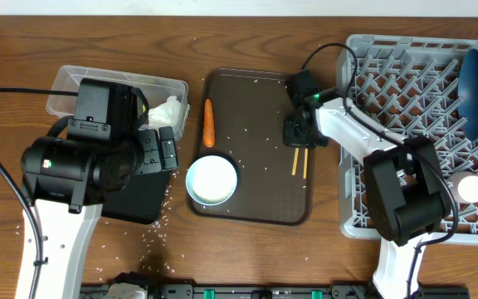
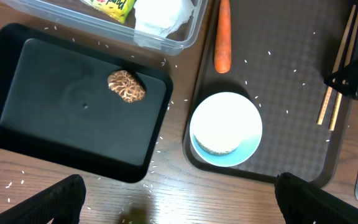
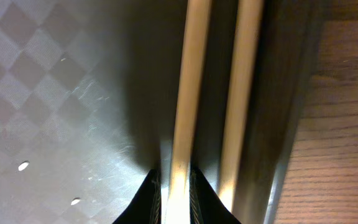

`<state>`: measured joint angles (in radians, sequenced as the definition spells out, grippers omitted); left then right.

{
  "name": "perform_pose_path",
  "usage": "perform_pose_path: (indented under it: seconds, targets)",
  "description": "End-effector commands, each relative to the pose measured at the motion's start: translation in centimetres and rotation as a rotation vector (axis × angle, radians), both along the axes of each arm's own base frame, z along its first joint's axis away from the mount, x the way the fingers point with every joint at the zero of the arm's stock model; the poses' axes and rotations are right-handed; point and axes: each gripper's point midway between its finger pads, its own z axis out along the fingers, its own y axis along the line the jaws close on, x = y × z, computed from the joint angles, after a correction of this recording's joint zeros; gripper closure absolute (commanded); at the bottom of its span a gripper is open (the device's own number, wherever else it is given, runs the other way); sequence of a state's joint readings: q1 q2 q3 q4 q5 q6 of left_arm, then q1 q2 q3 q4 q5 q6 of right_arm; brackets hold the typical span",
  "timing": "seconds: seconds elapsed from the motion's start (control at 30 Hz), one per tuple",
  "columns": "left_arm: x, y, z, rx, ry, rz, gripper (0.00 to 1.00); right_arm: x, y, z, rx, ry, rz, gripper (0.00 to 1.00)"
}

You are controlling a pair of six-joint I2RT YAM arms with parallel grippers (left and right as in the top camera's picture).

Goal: Sort waste into correct bins and load items into the dishwasher rack

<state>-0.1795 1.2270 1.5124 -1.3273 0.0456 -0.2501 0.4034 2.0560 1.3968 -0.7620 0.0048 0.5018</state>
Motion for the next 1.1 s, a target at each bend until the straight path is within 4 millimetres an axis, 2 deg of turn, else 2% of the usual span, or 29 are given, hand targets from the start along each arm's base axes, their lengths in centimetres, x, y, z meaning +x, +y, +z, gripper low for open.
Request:
perform_pose_path:
  seconds: [0.0, 0.03, 0.13, 0.27, 0.37, 0.43, 0.57, 0.63, 0.67, 0.73, 0.8, 0.87, 0.97, 1.03, 1.07]
  targets:
    - [0.1, 0.3, 0.3, 0.013, -0.011, 0.0, 0.02, -0.4, -0.2, -1.0, -0.027, 0.017, -0.02, 0.96]
    - [0.1, 0.3, 0.3, 0.013, -0.011, 0.001, 0.02, -0.4, -0.1, -1.1, -0.028, 0.019, -0.017, 0.99]
    - [0.2, 0.3, 0.3, 0.013, -0.011, 0.001, 0.02, -0.5, 0.1, -1.1, -0.027, 0.018, -0.011, 0.99]
    - [0.2, 0.3, 0.3, 0.013, -0.012, 0.0, 0.02, 0.0, 0.6, 0.8, -0.002, -0.016, 0.041, 0.99]
    - [0.1, 0.3, 0.3, 0.013, -0.011, 0.0, 0.02, 0.2, 2.0, 4.2, 0.076, -0.073, 0.122, 0.99]
    - [0.1, 0.3, 0.3, 0.013, -0.011, 0.0, 0.02, 0.1, 2.6, 7.3, 0.134, -0.123, 0.142, 0.99]
    - [0.2, 0.3, 0.3, 0.013, -0.012, 0.0, 0.02, -0.2, 1.8, 13.8, 0.179, -0.259, 0.163, 0.99]
    - [0.2, 0.3, 0.3, 0.013, -0.011, 0.001, 0.02, -0.4, 0.1, 16.9, 0.162, -0.33, 0.154, 0.99]
    - [0.1, 0.3, 0.3, 0.013, -0.011, 0.0, 0.02, -0.4, -0.9, 17.8, 0.141, -0.353, 0.132, 0.99]
    - [0.2, 0.3, 0.3, 0.013, -0.011, 0.001, 0.02, -0.5, -4.4, 19.5, 0.059, -0.398, 0.065, 0.99]
    - [0.1, 0.3, 0.3, 0.013, -0.011, 0.0, 0.02, -0.7, -7.9, 20.4, -0.027, -0.414, 0.01, 0.99]
    - [0.2, 0.3, 0.3, 0.013, -0.011, 0.001, 0.02, -0.9, -10.3, 20.2, -0.061, -0.393, -0.004, 0.99]
    - [0.2, 0.3, 0.3, 0.013, -0.011, 0.001, 0.02, -1.2, -13.3, 18.5, -0.09, -0.322, -0.036, 0.99]
    - [0.1, 0.3, 0.3, 0.013, -0.011, 0.001, 0.02, -1.3, -13.9, 17.0, -0.071, -0.276, -0.029, 0.99]
    - [0.2, 0.3, 0.3, 0.013, -0.012, 0.0, 0.02, -1.3, -13.5, 16.2, -0.034, -0.252, -0.012, 0.99]
